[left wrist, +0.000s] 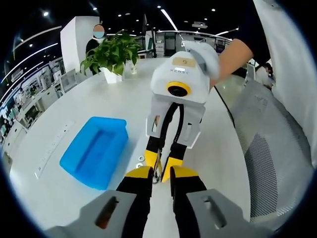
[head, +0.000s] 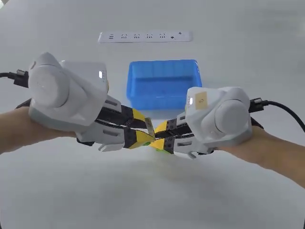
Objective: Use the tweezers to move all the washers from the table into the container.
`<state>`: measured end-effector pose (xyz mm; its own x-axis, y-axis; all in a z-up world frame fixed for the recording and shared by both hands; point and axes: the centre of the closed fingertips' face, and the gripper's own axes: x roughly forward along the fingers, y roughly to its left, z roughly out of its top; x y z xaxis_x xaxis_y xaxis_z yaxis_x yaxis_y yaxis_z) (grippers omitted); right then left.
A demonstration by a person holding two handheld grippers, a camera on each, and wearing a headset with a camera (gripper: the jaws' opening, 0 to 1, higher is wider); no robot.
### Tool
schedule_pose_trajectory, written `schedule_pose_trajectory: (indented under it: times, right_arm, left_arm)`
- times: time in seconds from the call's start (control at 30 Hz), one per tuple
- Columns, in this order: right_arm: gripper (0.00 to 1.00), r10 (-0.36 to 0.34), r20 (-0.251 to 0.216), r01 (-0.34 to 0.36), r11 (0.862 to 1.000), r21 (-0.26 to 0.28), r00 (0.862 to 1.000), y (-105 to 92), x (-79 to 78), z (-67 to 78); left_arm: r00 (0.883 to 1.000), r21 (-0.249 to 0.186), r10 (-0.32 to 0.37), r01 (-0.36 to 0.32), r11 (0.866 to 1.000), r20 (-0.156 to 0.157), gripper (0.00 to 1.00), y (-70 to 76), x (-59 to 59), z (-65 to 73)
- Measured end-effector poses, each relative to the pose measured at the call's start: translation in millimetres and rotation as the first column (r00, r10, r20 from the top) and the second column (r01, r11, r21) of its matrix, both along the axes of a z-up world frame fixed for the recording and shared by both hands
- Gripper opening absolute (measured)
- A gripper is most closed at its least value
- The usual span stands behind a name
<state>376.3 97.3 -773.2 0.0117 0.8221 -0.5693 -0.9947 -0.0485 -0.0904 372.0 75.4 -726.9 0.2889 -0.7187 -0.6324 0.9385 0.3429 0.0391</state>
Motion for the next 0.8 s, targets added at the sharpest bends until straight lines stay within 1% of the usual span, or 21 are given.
schedule_pose_trajectory:
  times: [0.03, 0.13, 0.17, 0.23, 0.3, 0.37, 0.47, 0.53, 0.63, 0.67, 0.73, 0.8]
  right_arm:
    - [0.09, -0.006, -0.001, 0.006, 1.0, 0.002, 1.0, -0.6, 0.7, 1.0]
    - [0.09, -0.023, -0.006, 0.023, 1.0, 0.011, 1.0, -1.8, 2.6, 3.9]
    - [0.09, -0.026, -0.006, 0.026, 1.0, 0.011, 1.0, -2.1, 3.0, 4.6]
    - [0.09, -0.031, -0.004, 0.031, 0.999, 0.016, 0.999, -2.3, 3.7, 7.5]
    - [0.09, -0.036, -0.002, 0.036, 0.999, 0.021, 0.999, -2.4, 4.2, 10.8]
    - [0.09, -0.047, -0.006, 0.047, 0.998, 0.03, 0.999, -2.4, 5.6, 14.5]
    - [0.09, -0.066, -0.016, 0.067, 0.997, 0.049, 0.998, -2.5, 7.7, 20.8]
    - [0.09, -0.076, -0.012, 0.076, 0.996, 0.053, 0.997, -3.3, 9.1, 25.3]
    - [0.09, -0.09, -0.015, 0.091, 0.994, 0.064, 0.996, -5.1, 11.1, 32.2]
    - [0.09, -0.092, -0.012, 0.093, 0.993, 0.067, 0.996, -5.8, 11.1, 35.7]
    - [0.09, -0.095, -0.007, 0.095, 0.993, 0.069, 0.995, -6.3, 11.6, 39.7]
    - [0.09, -0.098, -0.002, 0.098, 0.993, 0.072, 0.995, -6.3, 12.3, 44.5]
  left_arm:
    - [1.0, 0.001, 0.009, -0.009, 1.0, 0.005, 0.2, 0.9, 0.6, 0.4]
    - [0.999, -0.02, 0.048, -0.048, 0.999, -0.001, 0.23, 3.2, 1.7, 3.9]
    - [0.998, -0.028, 0.062, -0.062, 0.998, 0.005, 0.24, 4.6, 2.3, 5.6]
    - [0.997, -0.036, 0.082, -0.082, 0.996, 0.006, 0.25, 7.1, 2.0, 6.8]
    - [0.995, -0.036, 0.103, -0.103, 0.994, 0.003, 0.28, 10.8, 0.6, 6.8]
    - [0.992, -0.042, 0.122, -0.121, 0.992, 0.01, 0.29, 14.3, -0.5, 8.7]
    - [0.989, -0.054, 0.151, -0.15, 0.987, 0.011, 0.29, 20.0, -2.5, 12.2]
    - [0.987, -0.061, 0.163, -0.162, 0.985, 0.007, 0.3, 22.7, -3.8, 13.9]
    - [0.979, -0.061, 0.204, -0.203, 0.977, 0.01, 0.34, 29.4, -3.7, 15.4]
    - [0.975, -0.059, 0.22, -0.219, 0.974, 0.008, 0.36, 32.0, -3.7, 15.2]
    - [0.97, -0.065, 0.243, -0.243, 0.968, -0.008, 0.39, 35.5, -6.4, 15.7]
    - [0.966, -0.075, 0.258, -0.258, 0.963, -0.01, 0.4, 38.0, -9.1, 16.8]
